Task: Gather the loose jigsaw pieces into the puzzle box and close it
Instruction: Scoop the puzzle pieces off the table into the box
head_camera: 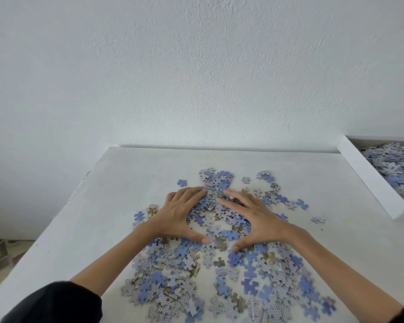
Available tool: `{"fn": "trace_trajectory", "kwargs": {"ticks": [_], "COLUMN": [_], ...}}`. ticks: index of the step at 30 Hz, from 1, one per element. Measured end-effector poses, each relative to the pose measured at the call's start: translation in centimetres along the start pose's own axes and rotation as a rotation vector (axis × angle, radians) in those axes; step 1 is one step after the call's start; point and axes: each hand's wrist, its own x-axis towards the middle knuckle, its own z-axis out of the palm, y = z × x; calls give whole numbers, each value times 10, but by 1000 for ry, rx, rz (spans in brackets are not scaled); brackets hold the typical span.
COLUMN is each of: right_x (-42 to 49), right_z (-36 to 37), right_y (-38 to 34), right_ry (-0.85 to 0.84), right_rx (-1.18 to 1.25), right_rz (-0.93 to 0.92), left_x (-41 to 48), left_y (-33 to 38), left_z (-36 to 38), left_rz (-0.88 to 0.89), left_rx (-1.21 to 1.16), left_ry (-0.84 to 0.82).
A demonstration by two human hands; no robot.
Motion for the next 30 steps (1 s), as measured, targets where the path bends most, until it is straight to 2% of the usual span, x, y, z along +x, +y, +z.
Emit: {"fn": "trace_trajectory", "kwargs": {"ticks": [4, 13, 17, 21, 24, 30], "right_x": [7, 12, 16, 15, 12, 3], "right_z": [8, 10, 8, -6, -14, -21], "right_y": [-7, -10, -10, -10, -9, 2], "right_ry": [156, 371, 448, 507, 504, 479], "right_rx": [-85, 151, 200, 459, 574, 614], "right_rz": [21, 21, -23, 16, -25, 26], "left_x": [3, 5, 5, 7, 13, 22], "left_y": [3, 12, 15, 17, 20, 27], "left_z": [3, -1, -5, -7, -13, -16], "left_rz": [-36, 79, 68, 14, 6, 48], "left_rx": [10, -34, -85, -211, -333, -550], "left_ry": [114, 389, 400, 381, 354, 333]}}
